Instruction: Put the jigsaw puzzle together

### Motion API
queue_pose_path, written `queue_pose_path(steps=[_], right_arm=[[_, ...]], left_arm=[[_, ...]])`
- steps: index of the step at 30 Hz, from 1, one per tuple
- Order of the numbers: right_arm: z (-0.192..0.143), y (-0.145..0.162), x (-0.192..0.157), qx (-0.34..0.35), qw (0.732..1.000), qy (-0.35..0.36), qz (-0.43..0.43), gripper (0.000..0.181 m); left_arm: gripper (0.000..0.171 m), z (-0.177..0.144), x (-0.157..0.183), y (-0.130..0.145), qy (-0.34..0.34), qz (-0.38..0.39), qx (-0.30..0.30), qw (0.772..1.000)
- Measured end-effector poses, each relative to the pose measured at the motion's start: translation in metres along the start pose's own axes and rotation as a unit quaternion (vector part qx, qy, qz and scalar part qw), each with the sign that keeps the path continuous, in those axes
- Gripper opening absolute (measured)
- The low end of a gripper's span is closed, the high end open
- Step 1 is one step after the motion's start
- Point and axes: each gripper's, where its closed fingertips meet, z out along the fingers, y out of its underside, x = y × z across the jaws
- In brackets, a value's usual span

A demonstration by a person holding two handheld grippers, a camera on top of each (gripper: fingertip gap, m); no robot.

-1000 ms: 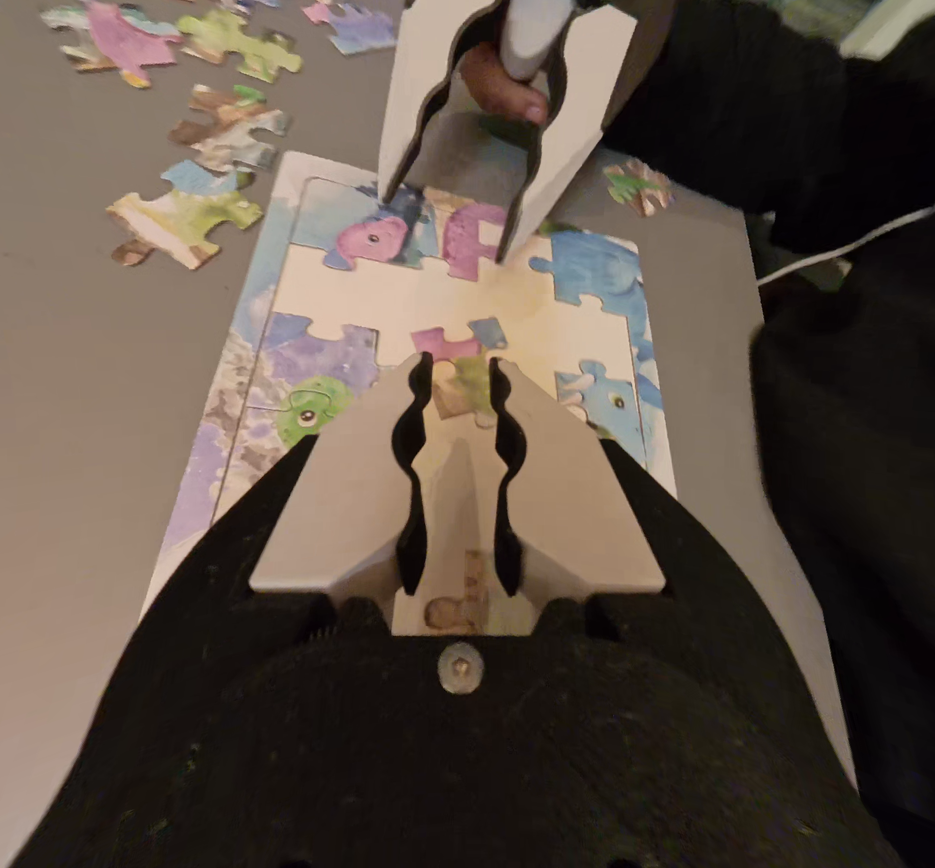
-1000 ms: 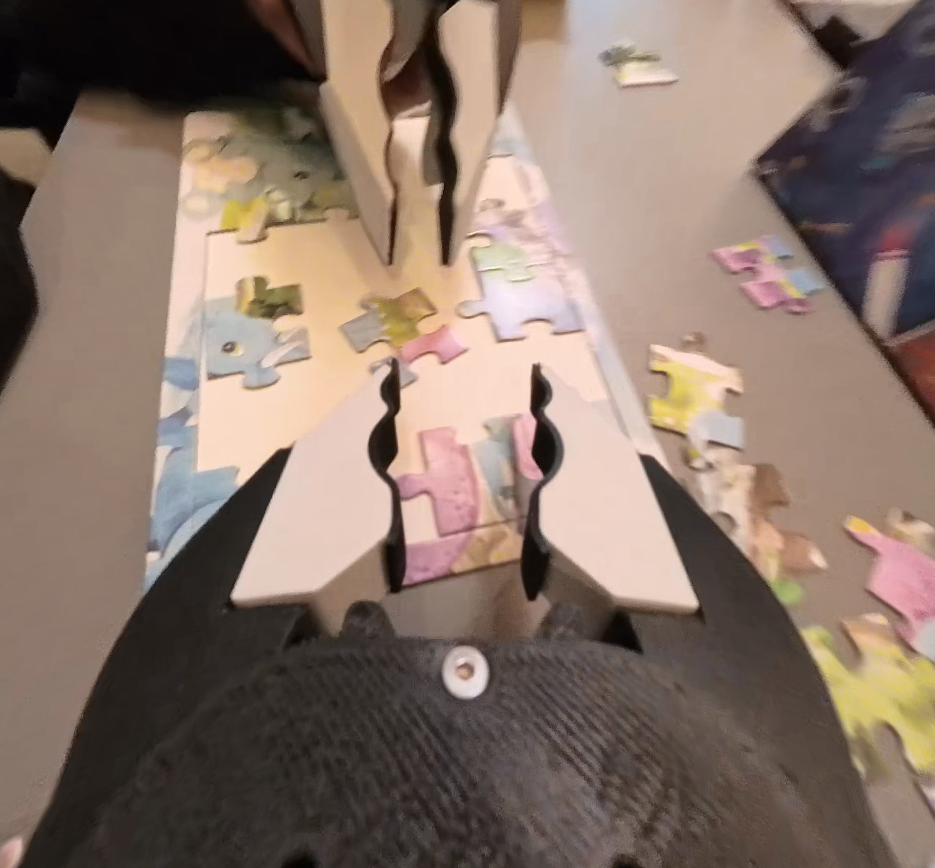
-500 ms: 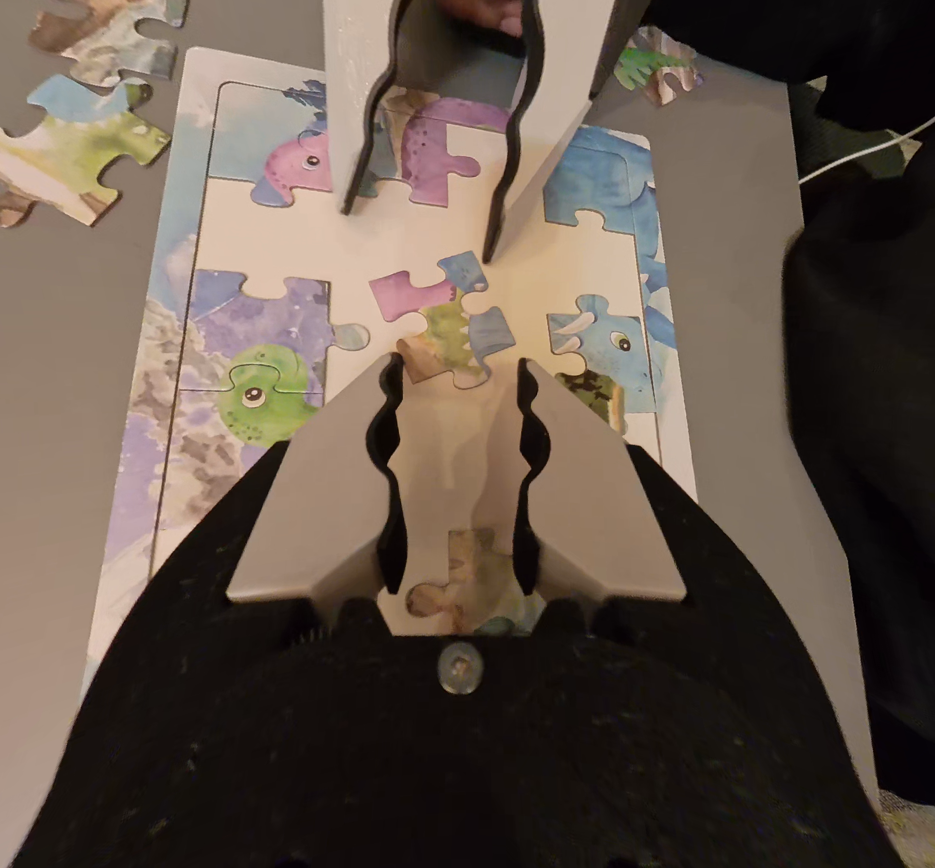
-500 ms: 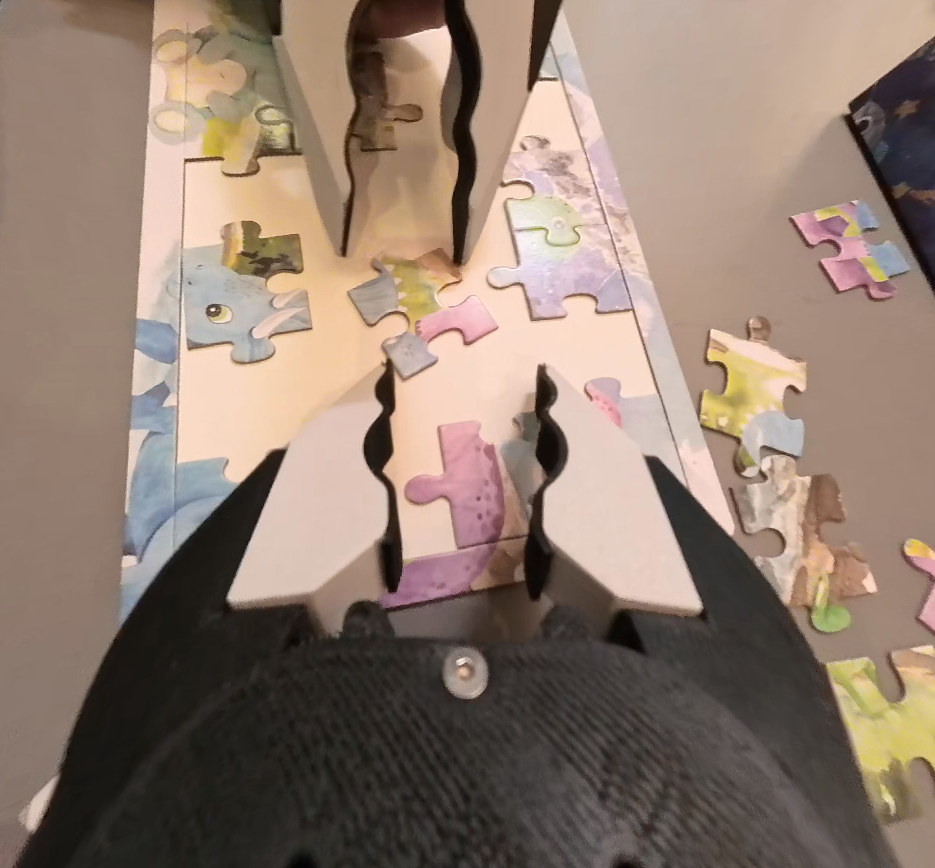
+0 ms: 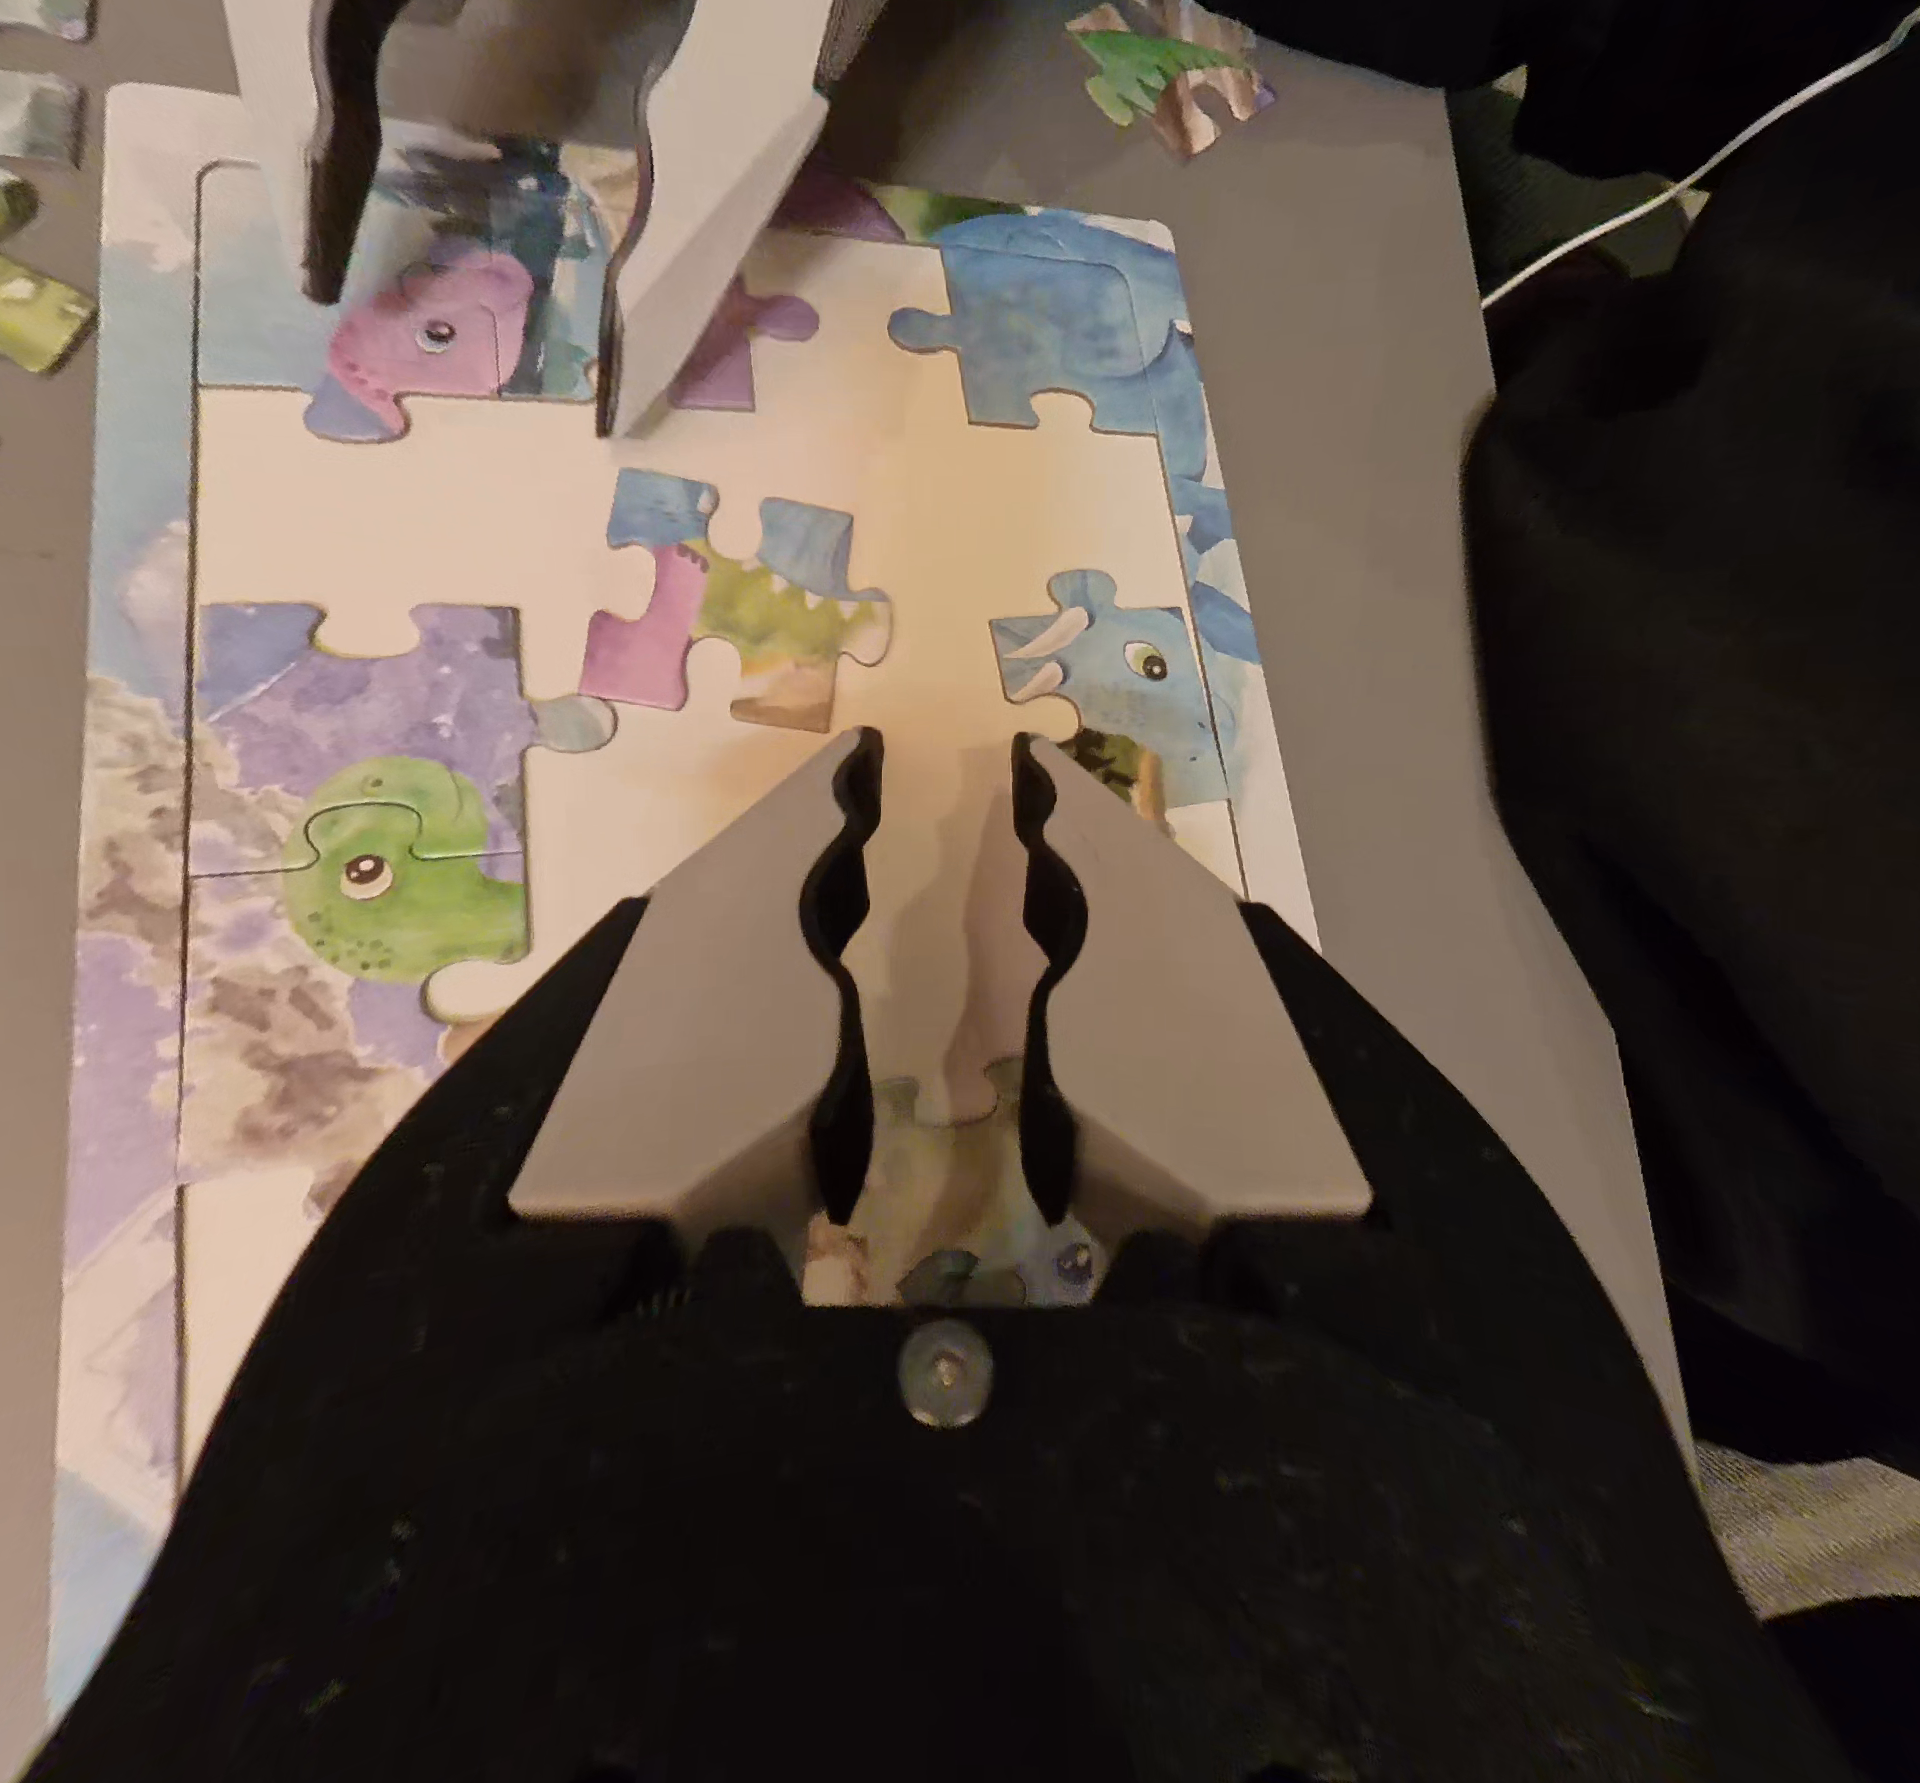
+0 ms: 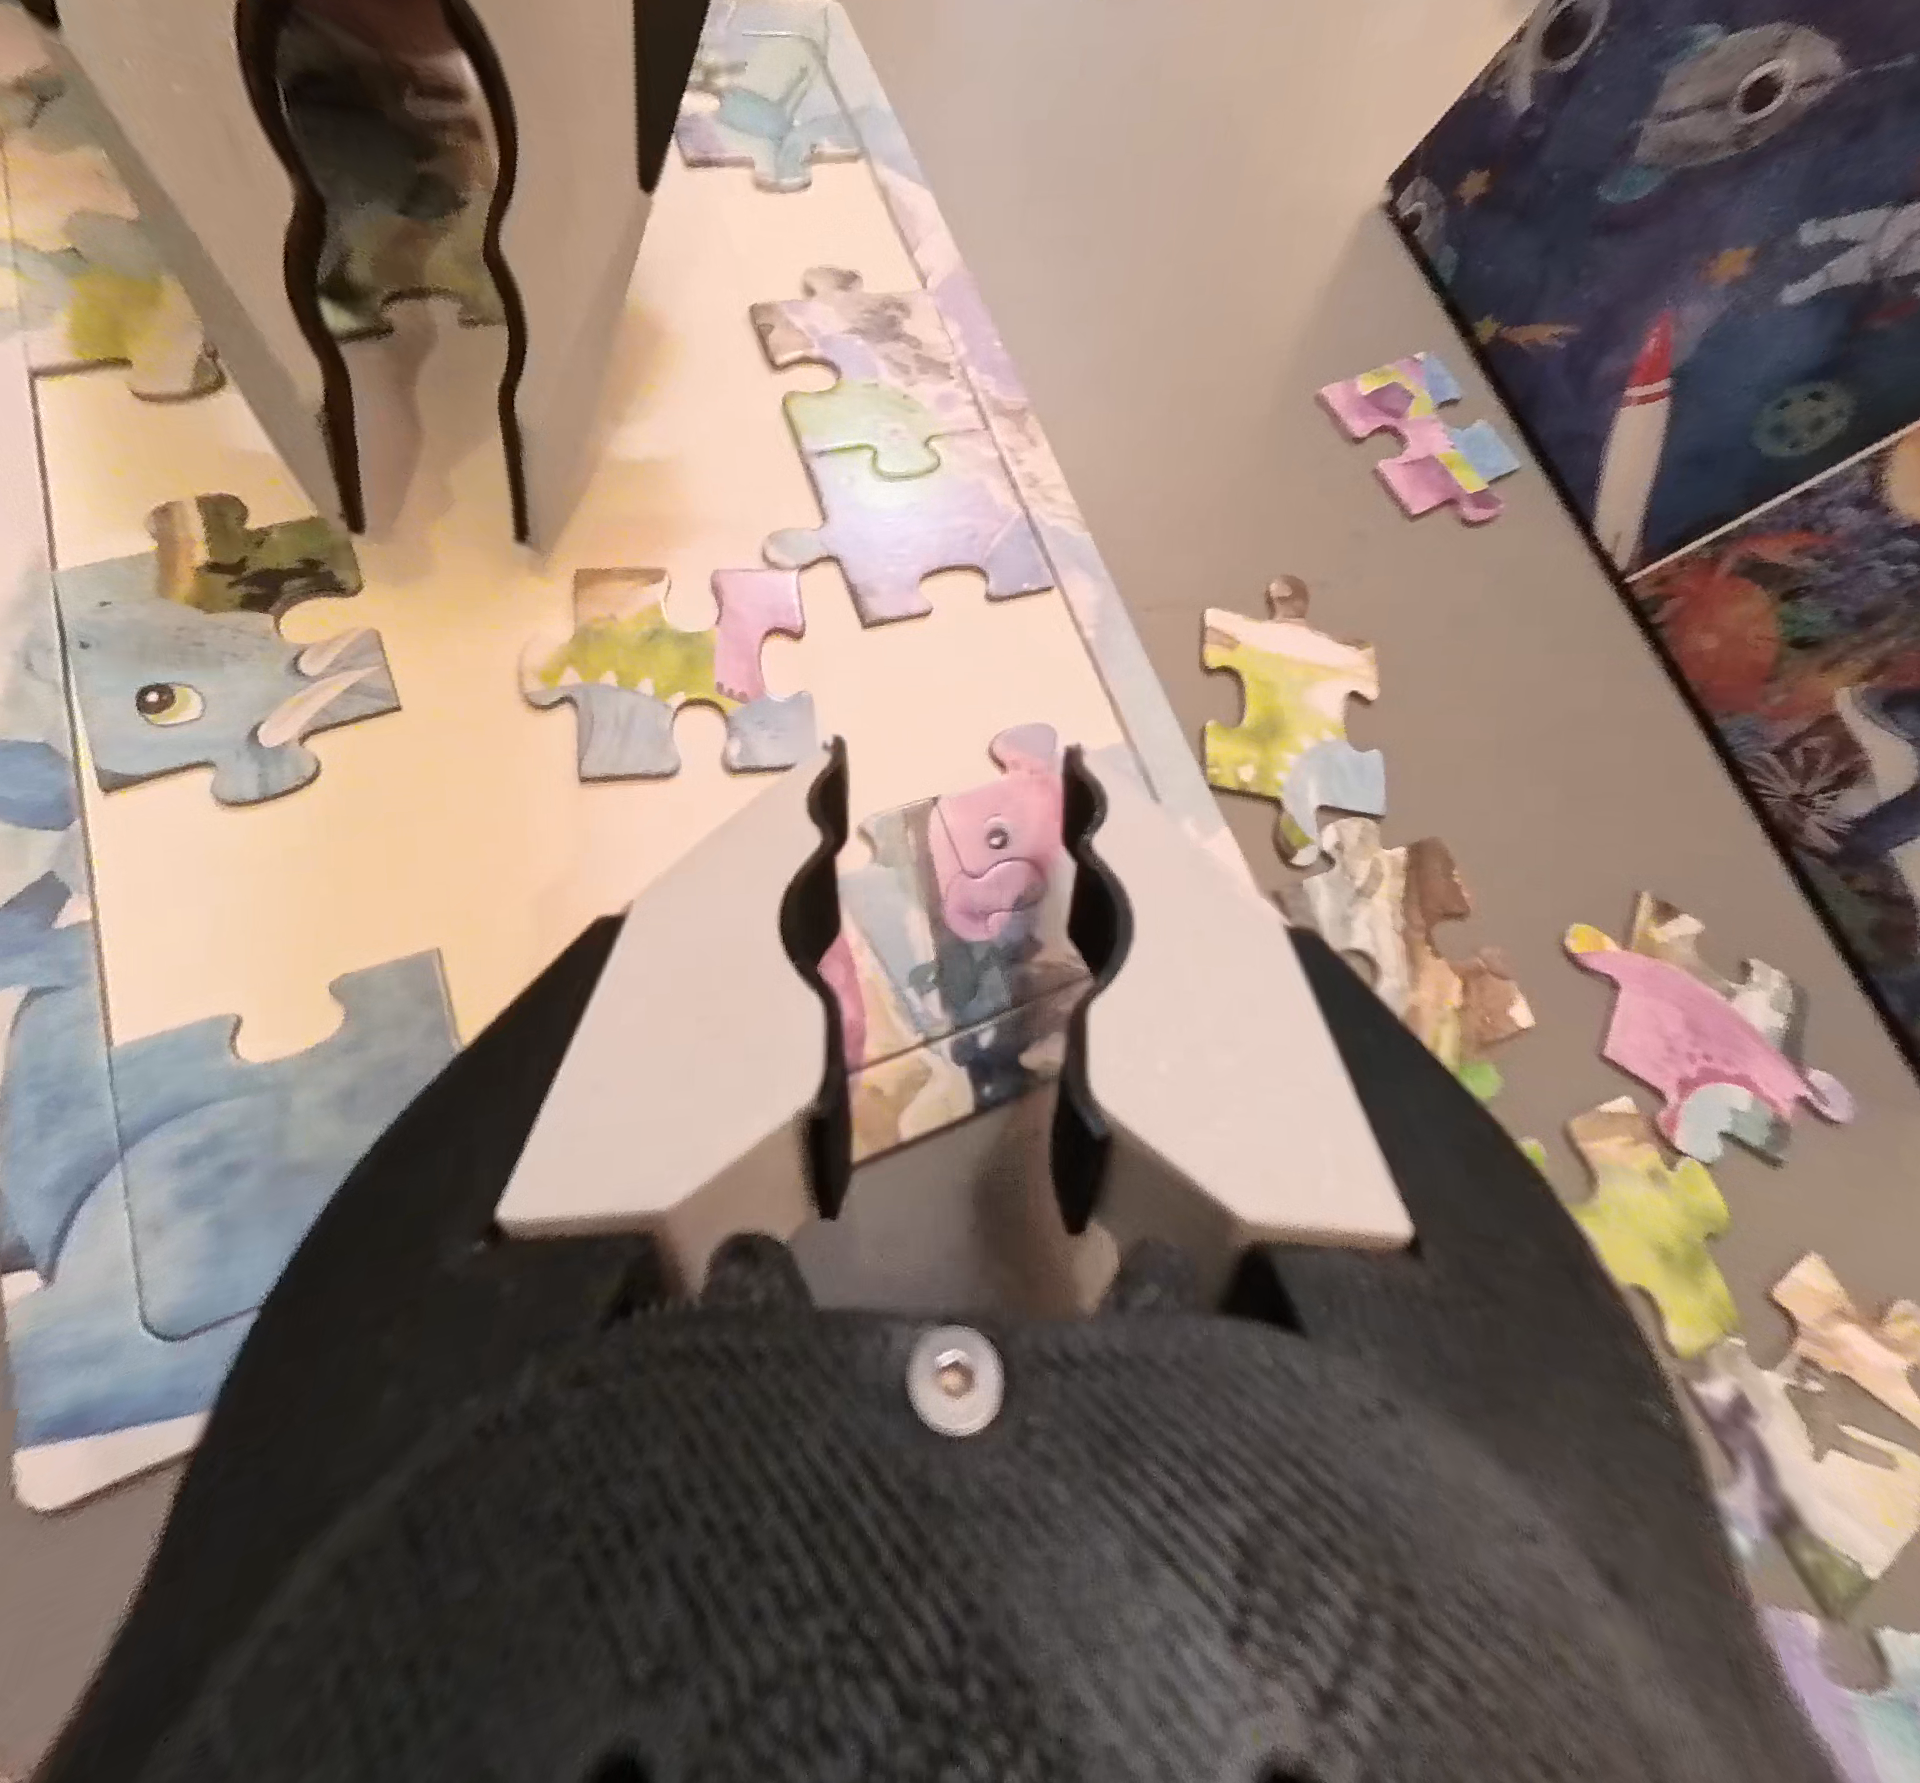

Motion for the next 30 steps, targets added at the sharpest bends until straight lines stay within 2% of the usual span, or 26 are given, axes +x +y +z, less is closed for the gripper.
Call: queue_pose_path(steps=[6,11,16,24,27,30], right_arm=[[-0.044,-0.028,0.045,0.114,0.988,0.074,0.069,0.030],[-0.064,-0.035,0.061,0.173,0.974,0.071,0.130,0.027],[-0.056,-0.033,0.056,0.159,0.978,0.067,0.119,0.027],[-0.053,-0.028,0.059,0.134,0.982,0.093,0.091,0.028],[-0.069,-0.026,0.075,0.139,0.977,0.129,0.095,0.027],[-0.107,-0.028,0.099,0.174,0.960,0.192,0.105,0.027]], left_arm=[[0.028,-0.009,-0.018,-0.012,-0.053,-0.001,0.041,0.998],[0.032,0.001,-0.021,-0.006,-0.076,0.015,0.016,0.997],[0.029,0.008,-0.023,-0.005,-0.093,0.027,0.006,0.995],[0.000,0.010,-0.020,-0.004,-0.097,0.050,-0.004,0.994],[0.000,0.010,-0.019,-0.004,-0.099,0.057,-0.006,0.993],[0.000,0.008,-0.018,-0.008,-0.096,0.059,0.005,0.994]])
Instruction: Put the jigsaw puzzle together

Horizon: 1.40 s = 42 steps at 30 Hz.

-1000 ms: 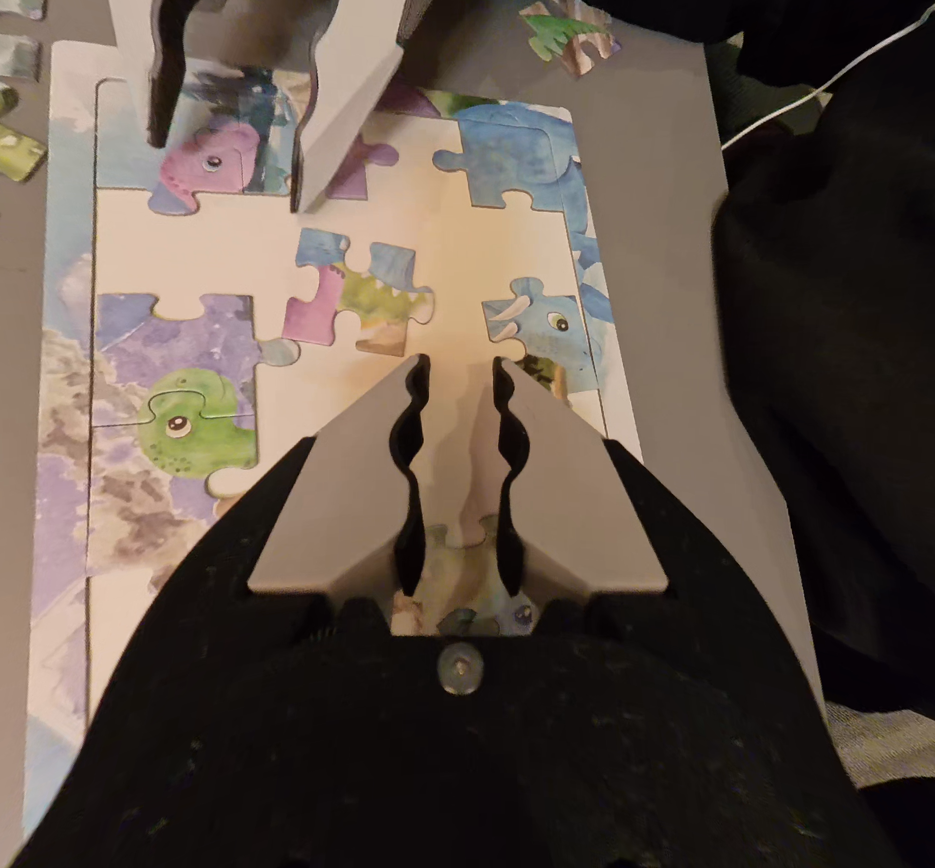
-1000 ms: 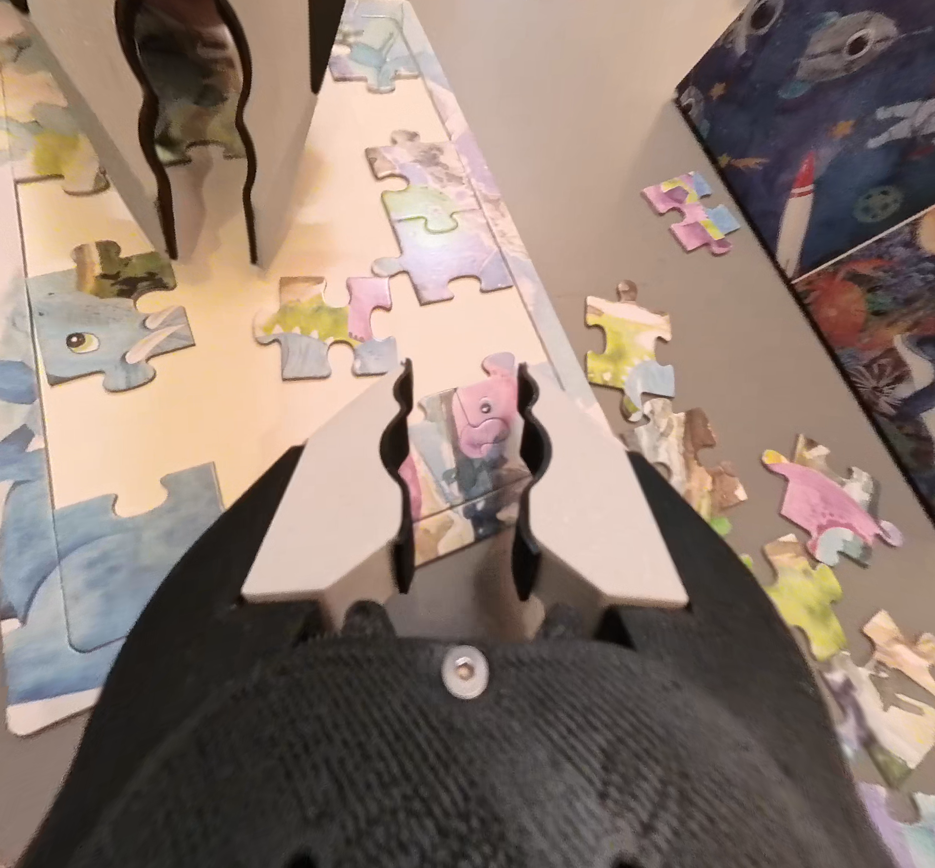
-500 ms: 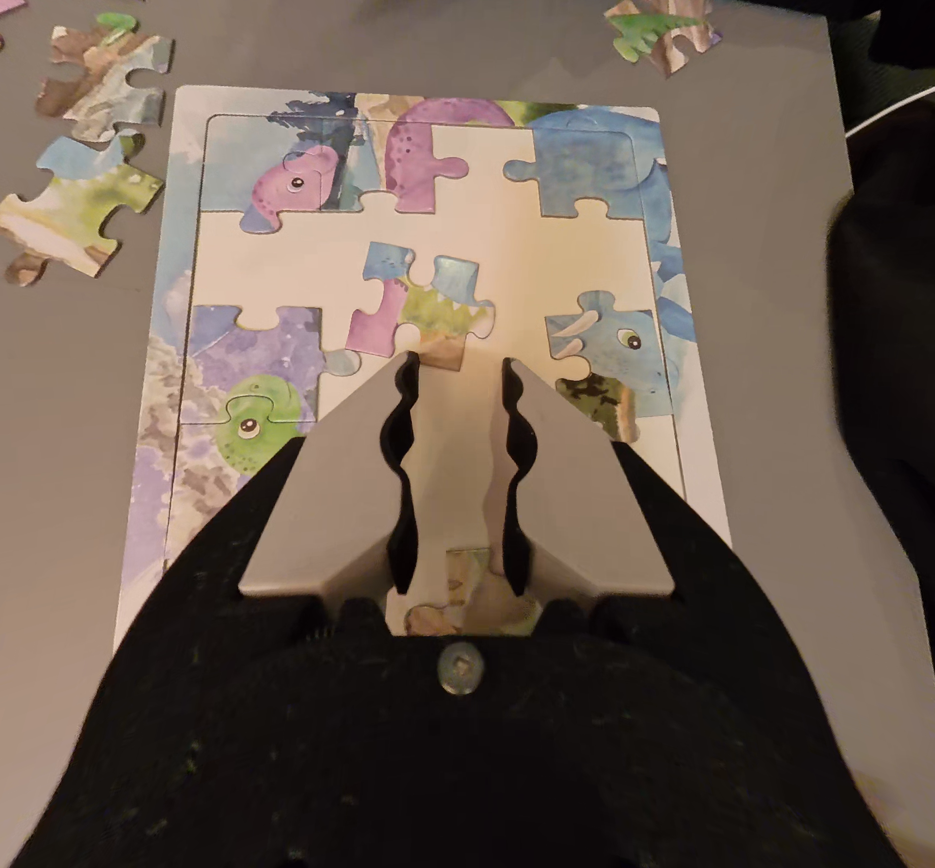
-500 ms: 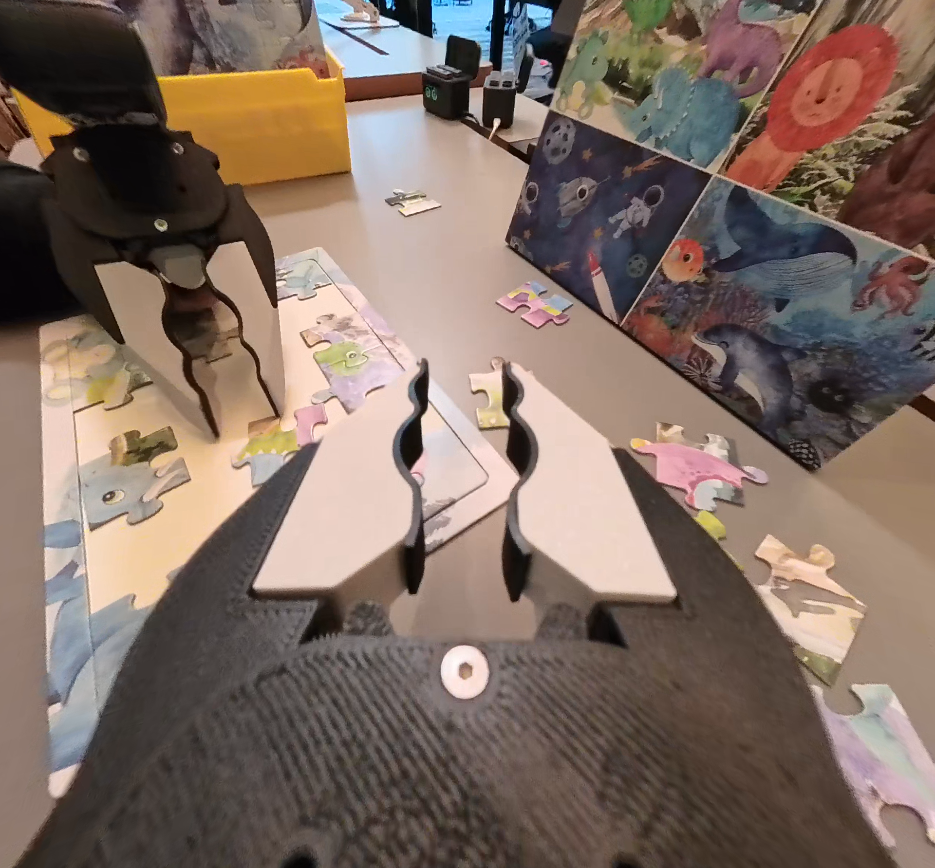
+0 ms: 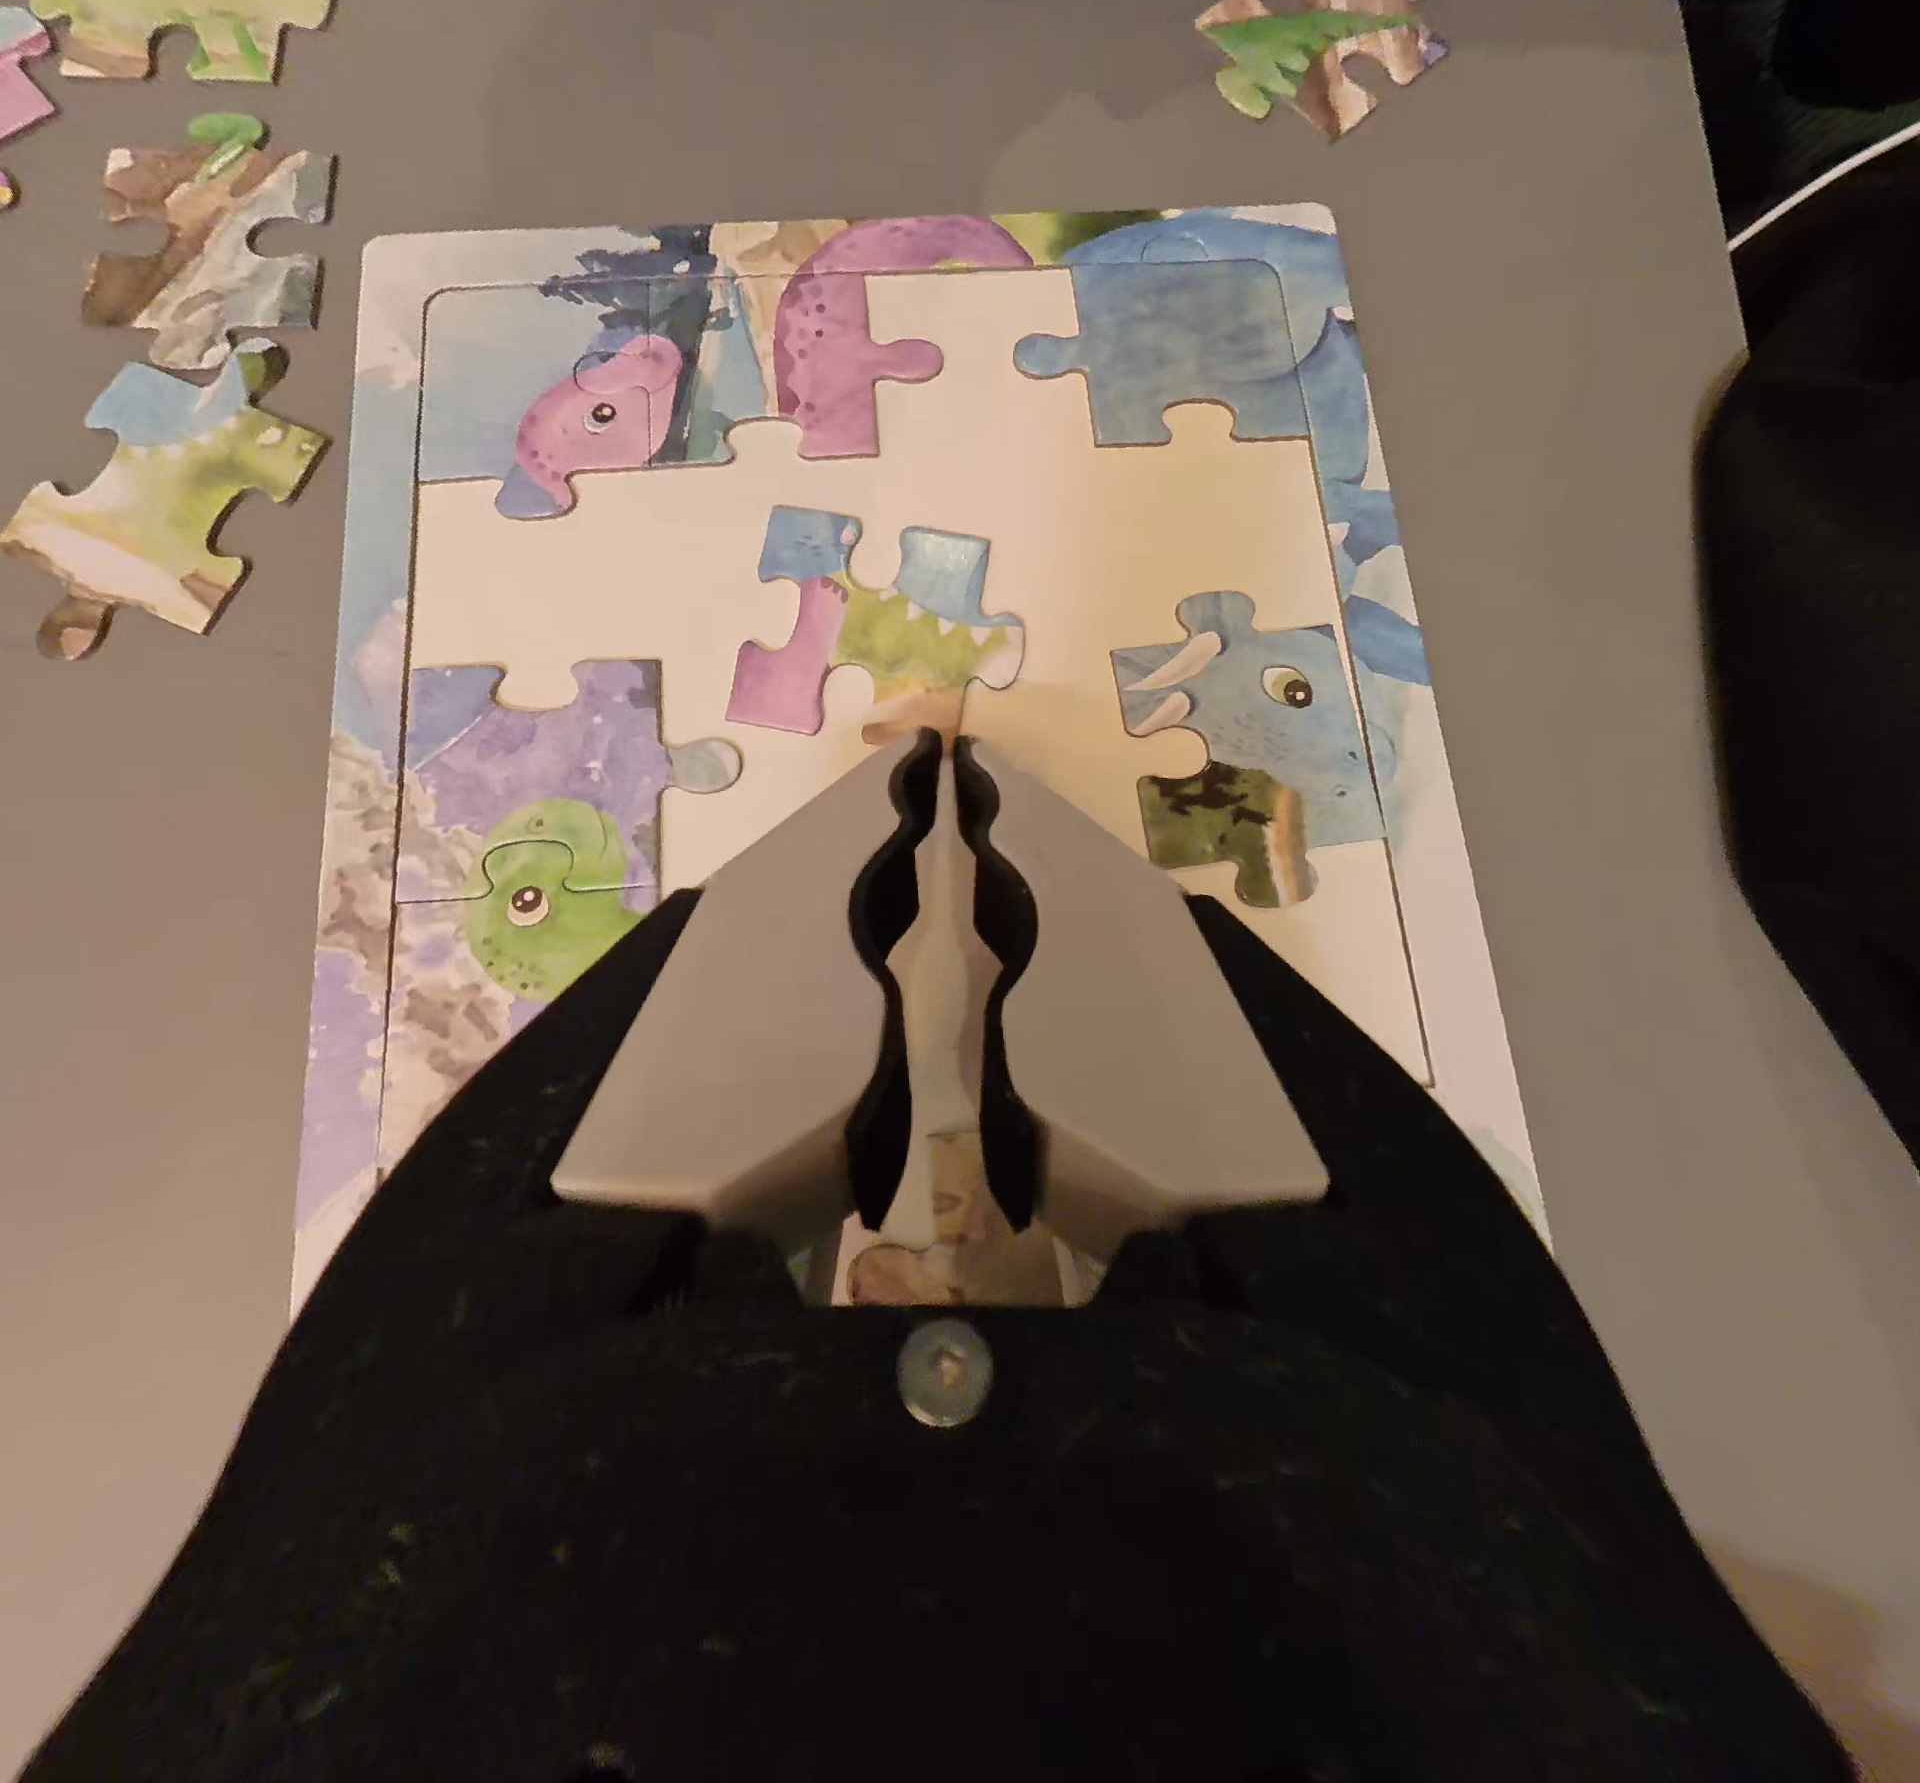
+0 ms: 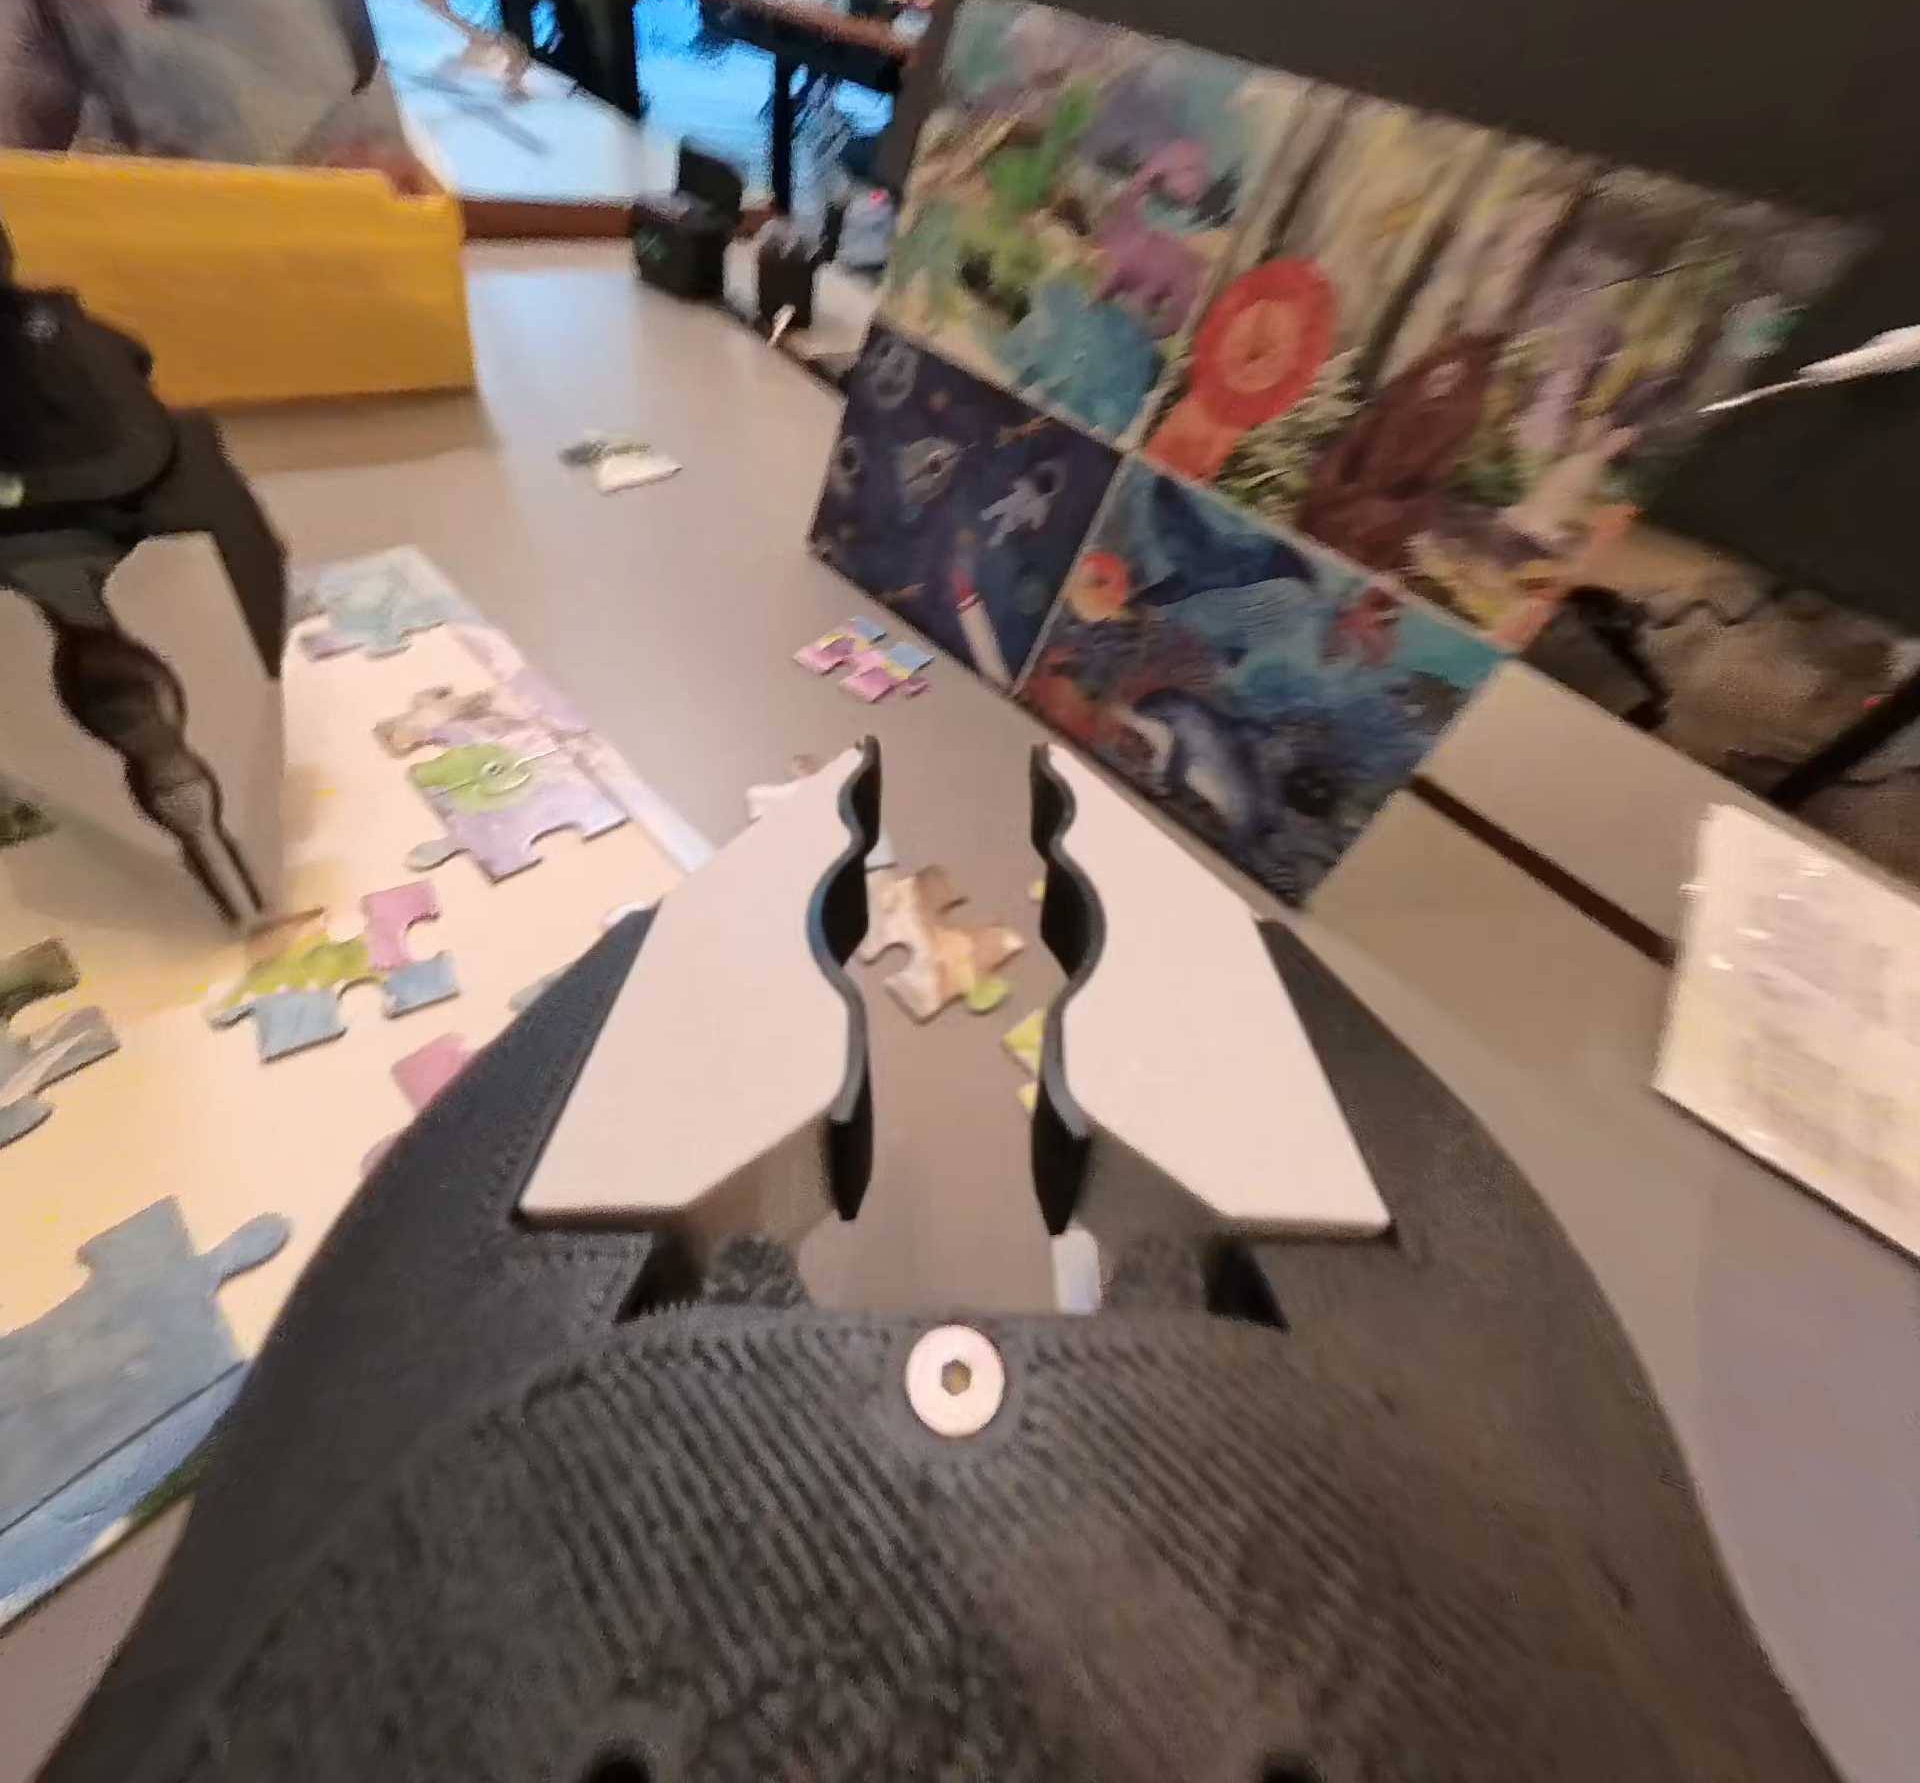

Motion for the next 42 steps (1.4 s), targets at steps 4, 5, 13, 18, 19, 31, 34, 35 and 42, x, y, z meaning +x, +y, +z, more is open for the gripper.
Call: queue_pose_path(steps=[4,5,13,18,19,31,34,35,42], right_arm=[[-0.045,-0.036,0.026,0.114,0.993,0.011,0.036,0.032],[-0.056,-0.045,0.028,0.147,0.988,0.006,0.039,0.034],[-0.079,-0.054,0.036,0.182,0.982,0.041,-0.001,0.033],[-0.074,-0.054,0.030,0.182,0.983,0.029,0.004,0.034],[-0.073,-0.054,0.030,0.181,0.983,0.029,0.005,0.034],[-0.072,-0.053,0.033,0.190,0.981,0.028,0.036,0.031],[-0.072,-0.053,0.034,0.191,0.980,0.027,0.042,0.030],[-0.072,-0.054,0.034,0.192,0.980,0.026,0.043,0.030],[-0.079,-0.058,0.039,0.211,0.975,0.032,0.054,0.029]], left_arm=[[0.037,-0.006,0.000,-0.017,-0.001,-0.004,0.055,0.998],[0.045,-0.008,0.000,-0.022,-0.002,-0.004,0.070,0.998],[0.057,-0.003,-0.008,-0.021,-0.027,0.001,0.069,0.997],[0.054,-0.003,-0.006,-0.022,-0.027,0.005,0.069,0.997],[0.054,-0.003,-0.006,-0.022,-0.026,0.005,0.070,0.997],[0.053,0.000,-0.009,-0.019,-0.047,0.018,0.056,0.997],[0.053,0.001,-0.011,-0.018,-0.052,0.019,0.054,0.997],[0.053,0.000,-0.011,-0.018,-0.053,0.018,0.055,0.997],[0.049,-0.009,-0.015,-0.029,-0.081,0.041,0.085,0.992]])
